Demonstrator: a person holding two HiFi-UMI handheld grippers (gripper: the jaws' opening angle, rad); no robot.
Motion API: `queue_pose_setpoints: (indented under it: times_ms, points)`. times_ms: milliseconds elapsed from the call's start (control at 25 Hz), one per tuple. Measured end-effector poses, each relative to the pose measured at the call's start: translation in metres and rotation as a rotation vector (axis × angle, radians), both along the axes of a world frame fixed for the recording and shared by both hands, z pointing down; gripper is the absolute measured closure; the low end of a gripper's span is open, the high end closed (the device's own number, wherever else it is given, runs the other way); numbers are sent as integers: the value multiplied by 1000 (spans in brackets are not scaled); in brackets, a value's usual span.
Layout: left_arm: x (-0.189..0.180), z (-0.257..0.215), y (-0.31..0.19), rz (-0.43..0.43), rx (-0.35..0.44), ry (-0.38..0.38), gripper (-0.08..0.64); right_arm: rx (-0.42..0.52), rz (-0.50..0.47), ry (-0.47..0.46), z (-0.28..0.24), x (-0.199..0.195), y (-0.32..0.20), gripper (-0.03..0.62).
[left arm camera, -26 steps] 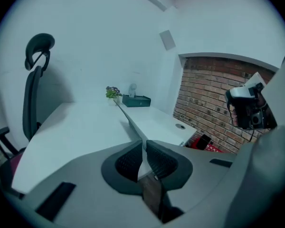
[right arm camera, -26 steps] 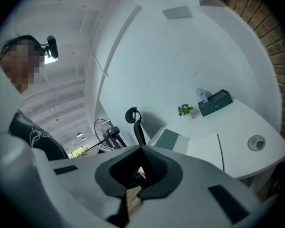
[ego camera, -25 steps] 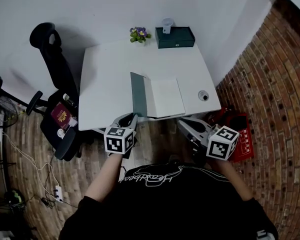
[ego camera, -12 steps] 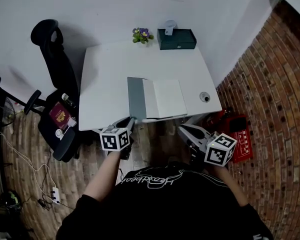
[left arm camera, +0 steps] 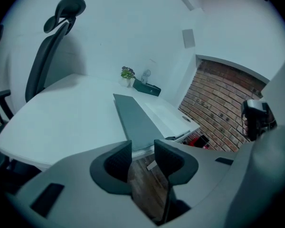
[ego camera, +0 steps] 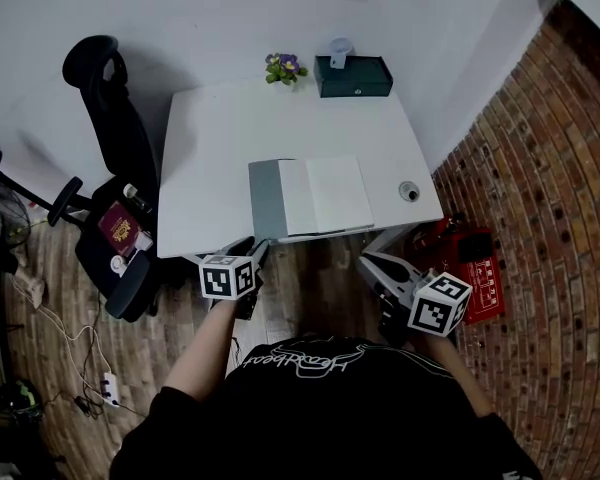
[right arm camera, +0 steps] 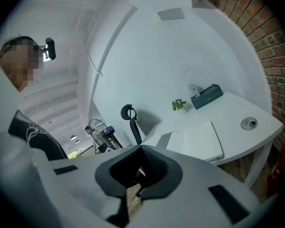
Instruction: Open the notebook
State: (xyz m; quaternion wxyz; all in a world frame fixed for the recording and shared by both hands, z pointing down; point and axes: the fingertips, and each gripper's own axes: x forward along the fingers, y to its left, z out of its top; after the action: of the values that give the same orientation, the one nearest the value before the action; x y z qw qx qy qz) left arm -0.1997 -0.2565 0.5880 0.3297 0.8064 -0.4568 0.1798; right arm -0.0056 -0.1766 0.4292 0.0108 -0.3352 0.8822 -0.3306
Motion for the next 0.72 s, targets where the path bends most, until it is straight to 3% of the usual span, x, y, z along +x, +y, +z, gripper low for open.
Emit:
queue_pose_setpoints:
  times_ms: [240,480,720]
  points:
    - [3,2,15,25,-4,-17,301,-9,-15,1,6,6,9,591]
    - [18,-31,38,43,49,-22,287,-2,-29,14,4,19,28,591]
    - [59,-91,76,109,151,1,288,54,-62,10,-12,30,50,591]
